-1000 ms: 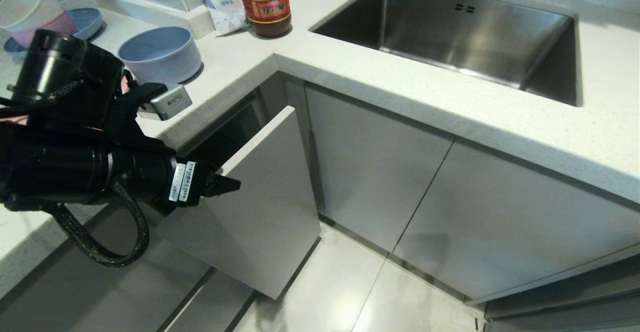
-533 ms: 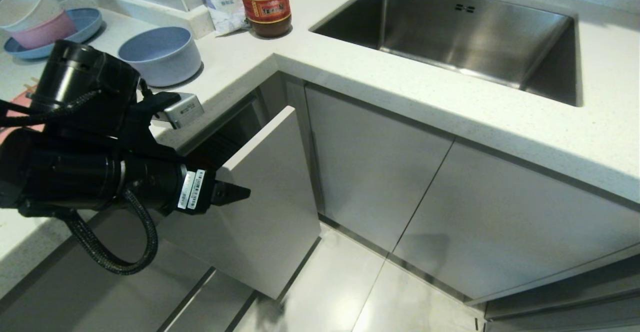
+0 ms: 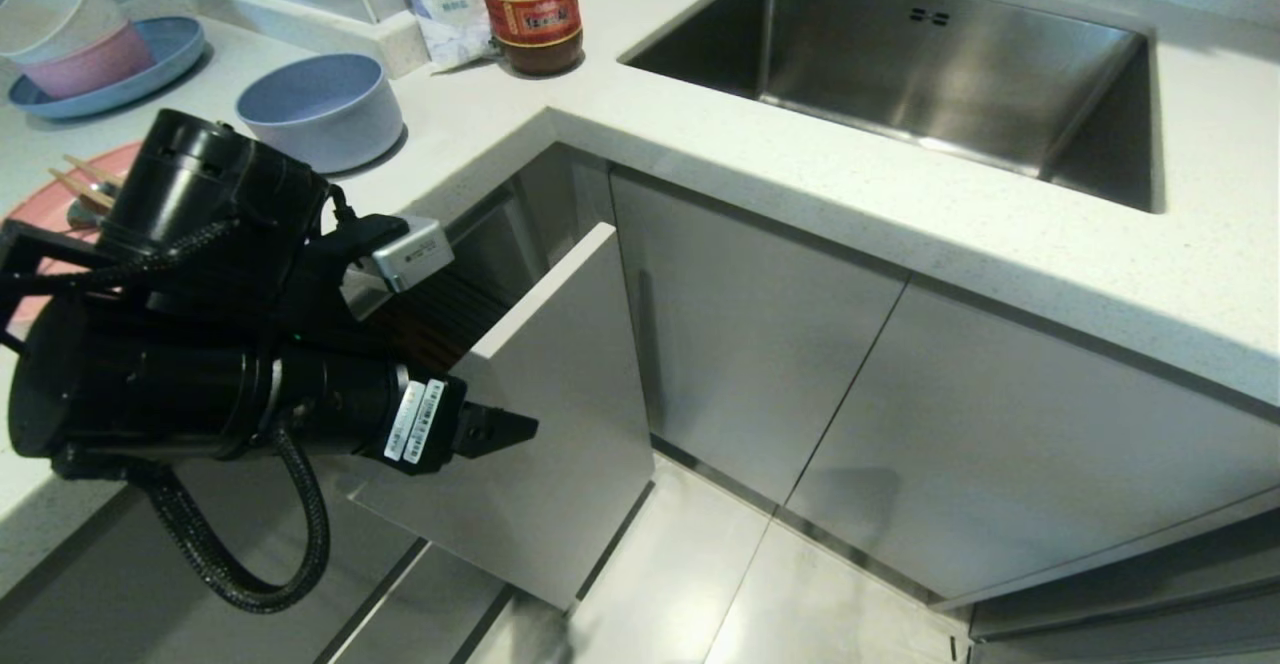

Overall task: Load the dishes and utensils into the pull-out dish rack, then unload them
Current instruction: Open the cupboard

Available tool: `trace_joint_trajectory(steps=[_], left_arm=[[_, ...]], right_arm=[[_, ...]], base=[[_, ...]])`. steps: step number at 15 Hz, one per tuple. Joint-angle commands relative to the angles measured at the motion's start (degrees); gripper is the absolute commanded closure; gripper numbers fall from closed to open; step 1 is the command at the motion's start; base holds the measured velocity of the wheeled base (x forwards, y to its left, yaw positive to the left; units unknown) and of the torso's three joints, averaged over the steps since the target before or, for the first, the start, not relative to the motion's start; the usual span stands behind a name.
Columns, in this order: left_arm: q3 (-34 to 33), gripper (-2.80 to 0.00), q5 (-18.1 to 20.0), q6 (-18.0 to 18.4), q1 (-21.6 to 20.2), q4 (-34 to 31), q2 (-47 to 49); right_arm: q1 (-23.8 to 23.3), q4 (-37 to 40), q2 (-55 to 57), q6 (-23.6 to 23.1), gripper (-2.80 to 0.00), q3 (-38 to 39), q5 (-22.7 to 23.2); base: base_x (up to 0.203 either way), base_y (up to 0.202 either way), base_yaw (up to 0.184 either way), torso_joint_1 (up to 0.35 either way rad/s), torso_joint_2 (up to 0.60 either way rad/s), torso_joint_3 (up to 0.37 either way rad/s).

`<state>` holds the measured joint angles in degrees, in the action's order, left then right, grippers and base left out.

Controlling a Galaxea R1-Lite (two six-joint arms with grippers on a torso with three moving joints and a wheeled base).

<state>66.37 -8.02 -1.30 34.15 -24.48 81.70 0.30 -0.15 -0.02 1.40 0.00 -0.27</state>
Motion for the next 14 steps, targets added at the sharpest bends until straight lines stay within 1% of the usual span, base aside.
trace_joint_trajectory(steps=[1,7,9,10,14], left_arm=[[-0.59,-2.8,-0.24,-0.25,2.28,0.03,-0.37],[-2.19,-2.8,-0.24,-6.57,13.05,-0.04,-1.41],[-2.76,-2.8,-0.24,-8.82,15.85,0.04,-1.11],[-3.04,-2.8,-0.24,-9.5,16.85,0.05,-0.66],[-3.54,-2.8,-0.21,-9.69,17.43,0.22,0.51]], right_arm=[[0.05,0.04,-0.24,0.0,0.0,0.09,0.0],[0.05,-0.02,-0.19,0.0,0.0,0.09,0.0],[0.05,-0.03,-0.24,0.0,0.0,0.09,0.0],[-0.03,-0.03,-0.23,0.0,0.0,0.09,0.0],[0.05,-0.03,-0.24,0.0,0.0,0.09,0.0]], base=[[0.0,0.0,0.0,0.0,0.0,0.0],[0.0,0.0,0.0,0.0,0.0,0.0],[0.0,0.0,0.0,0.0,0.0,0.0],[0.0,0.0,0.0,0.0,0.0,0.0],[0.0,0.0,0.0,0.0,0.0,0.0]])
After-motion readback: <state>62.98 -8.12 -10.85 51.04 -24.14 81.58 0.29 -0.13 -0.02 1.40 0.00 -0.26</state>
